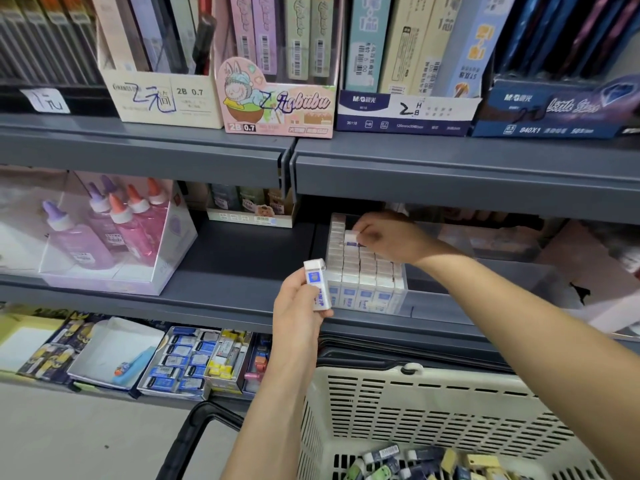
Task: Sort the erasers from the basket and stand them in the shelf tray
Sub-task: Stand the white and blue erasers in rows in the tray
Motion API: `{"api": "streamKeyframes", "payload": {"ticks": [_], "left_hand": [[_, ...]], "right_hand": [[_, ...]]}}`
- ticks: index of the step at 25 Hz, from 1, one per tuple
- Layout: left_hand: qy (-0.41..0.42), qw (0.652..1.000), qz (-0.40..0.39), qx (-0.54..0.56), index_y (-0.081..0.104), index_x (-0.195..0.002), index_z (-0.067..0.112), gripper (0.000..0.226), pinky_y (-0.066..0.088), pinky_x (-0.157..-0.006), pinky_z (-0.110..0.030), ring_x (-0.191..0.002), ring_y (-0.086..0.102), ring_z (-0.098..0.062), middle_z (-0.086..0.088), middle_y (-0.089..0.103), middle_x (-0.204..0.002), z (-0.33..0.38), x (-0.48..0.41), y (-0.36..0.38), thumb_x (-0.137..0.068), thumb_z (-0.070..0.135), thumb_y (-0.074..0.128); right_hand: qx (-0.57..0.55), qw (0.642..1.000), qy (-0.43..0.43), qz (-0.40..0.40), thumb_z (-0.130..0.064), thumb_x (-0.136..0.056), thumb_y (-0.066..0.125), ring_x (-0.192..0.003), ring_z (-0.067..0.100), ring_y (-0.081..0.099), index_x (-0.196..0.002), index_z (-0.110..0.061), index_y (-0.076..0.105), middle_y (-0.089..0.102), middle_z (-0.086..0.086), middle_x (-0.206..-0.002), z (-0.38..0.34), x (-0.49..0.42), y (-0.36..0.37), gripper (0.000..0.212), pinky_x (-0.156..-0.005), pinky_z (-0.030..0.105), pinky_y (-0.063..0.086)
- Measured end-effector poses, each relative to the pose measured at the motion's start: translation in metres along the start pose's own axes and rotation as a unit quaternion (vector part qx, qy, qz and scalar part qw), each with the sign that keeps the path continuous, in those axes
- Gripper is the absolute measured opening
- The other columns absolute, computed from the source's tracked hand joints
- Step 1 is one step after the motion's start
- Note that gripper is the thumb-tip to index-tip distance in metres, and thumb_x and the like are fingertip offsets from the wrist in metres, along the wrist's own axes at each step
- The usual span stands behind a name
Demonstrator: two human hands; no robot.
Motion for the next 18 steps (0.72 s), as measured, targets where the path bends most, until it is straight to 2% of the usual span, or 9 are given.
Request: {"api": "streamKeyframes", "payload": {"ticks": [2, 5, 8, 10, 11, 13, 15, 18], "left_hand": [[0.021, 1.0, -0.002, -0.005, 0.064, -0.098, 0.02, 0.032, 0.049, -0.056, -0.019, -0.067, 0.064, -0.002, 0.01, 0.071, -0.077, 0.002, 0.002, -0.001, -0.091, -0.002, 0.042], [0.026, 1.0, -0.005, 0.007, 0.068, -0.097, 0.02, 0.03, 0.052, -0.062, -0.018, -0.08, 0.069, -0.008, 0.003, 0.074, -0.088, 0.004, 0.001, 0.0, -0.091, -0.001, 0.047], [0.015, 0.999, -0.01, 0.036, 0.069, -0.095, 0.017, 0.028, 0.053, -0.062, -0.019, -0.082, 0.07, -0.014, -0.006, 0.074, -0.089, 0.005, 0.002, 0.0, -0.092, 0.001, 0.046], [0.011, 0.999, -0.015, 0.037, 0.07, -0.093, 0.018, 0.027, 0.053, -0.061, -0.019, -0.082, 0.07, -0.014, -0.007, 0.074, -0.089, 0.005, 0.003, 0.001, -0.093, 0.004, 0.046], [0.01, 0.999, -0.017, 0.03, 0.07, -0.092, 0.019, 0.027, 0.053, -0.061, -0.019, -0.082, 0.07, -0.014, -0.007, 0.074, -0.09, 0.004, 0.003, 0.002, -0.094, 0.005, 0.047], [0.011, 1.0, -0.027, 0.007, 0.07, -0.092, 0.02, 0.025, 0.052, -0.061, -0.019, -0.081, 0.069, -0.013, -0.005, 0.074, -0.09, 0.002, 0.002, 0.004, -0.094, 0.008, 0.048], [0.017, 0.999, -0.039, -0.005, 0.071, -0.09, 0.021, 0.025, 0.052, -0.061, -0.019, -0.081, 0.069, -0.012, -0.004, 0.074, -0.09, 0.002, 0.003, 0.006, -0.094, 0.01, 0.05], [0.049, 0.998, -0.017, -0.03, 0.071, -0.093, 0.021, 0.02, 0.051, -0.064, -0.018, -0.083, 0.068, -0.009, 0.001, 0.074, -0.091, 0.004, 0.003, 0.001, -0.093, 0.013, 0.053]], "right_hand": [[0.021, 1.0, -0.01, -0.014, -0.023, -0.093, 0.048, -0.094, 0.018, 0.059, -0.098, -0.019, 0.062, 0.065, -0.001, -0.1, 0.001, -0.003, 0.009, 0.015, -0.077, 0.026, 0.041], [0.044, 0.998, -0.007, -0.037, -0.019, -0.095, 0.041, -0.1, 0.023, 0.06, -0.103, -0.011, 0.063, 0.067, 0.006, -0.106, 0.002, -0.003, 0.014, 0.025, -0.084, 0.031, 0.045], [0.058, 0.998, -0.001, -0.02, -0.025, -0.098, 0.038, -0.107, 0.02, 0.057, -0.113, -0.018, 0.062, 0.064, 0.001, -0.117, -0.007, 0.006, 0.007, 0.03, -0.091, 0.03, 0.043], [0.018, 0.999, -0.006, 0.036, -0.034, -0.097, 0.039, -0.1, 0.014, 0.06, -0.111, -0.025, 0.062, 0.066, -0.006, -0.11, -0.021, 0.017, -0.004, 0.029, -0.088, 0.028, 0.045], [-0.034, 0.999, -0.013, 0.036, -0.038, -0.095, 0.043, -0.093, 0.009, 0.061, -0.105, -0.028, 0.064, 0.067, -0.011, -0.101, -0.031, 0.024, -0.007, 0.026, -0.084, 0.027, 0.047], [-0.14, 0.989, -0.034, -0.026, -0.038, -0.092, 0.052, -0.076, -0.003, 0.062, -0.096, -0.033, 0.064, 0.065, -0.02, -0.084, -0.051, 0.038, -0.003, 0.014, -0.072, 0.016, 0.05], [-0.16, 0.983, -0.059, -0.069, -0.028, -0.091, 0.057, -0.065, -0.005, 0.063, -0.093, -0.03, 0.064, 0.065, -0.018, -0.078, -0.064, 0.049, 0.0, 0.008, -0.062, 0.008, 0.047], [-0.198, 0.978, -0.021, -0.058, -0.022, -0.089, 0.059, -0.064, -0.004, 0.065, -0.09, -0.027, 0.062, 0.067, -0.014, -0.079, -0.056, 0.049, -0.007, 0.006, -0.06, 0.007, 0.049]]}}
Point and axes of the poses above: each hand's wrist, its own x-axis away from the middle knuckle, its own y-axis out of the palm, z = x × y, the point moved 7 cm from there along -x, towards the middle knuckle
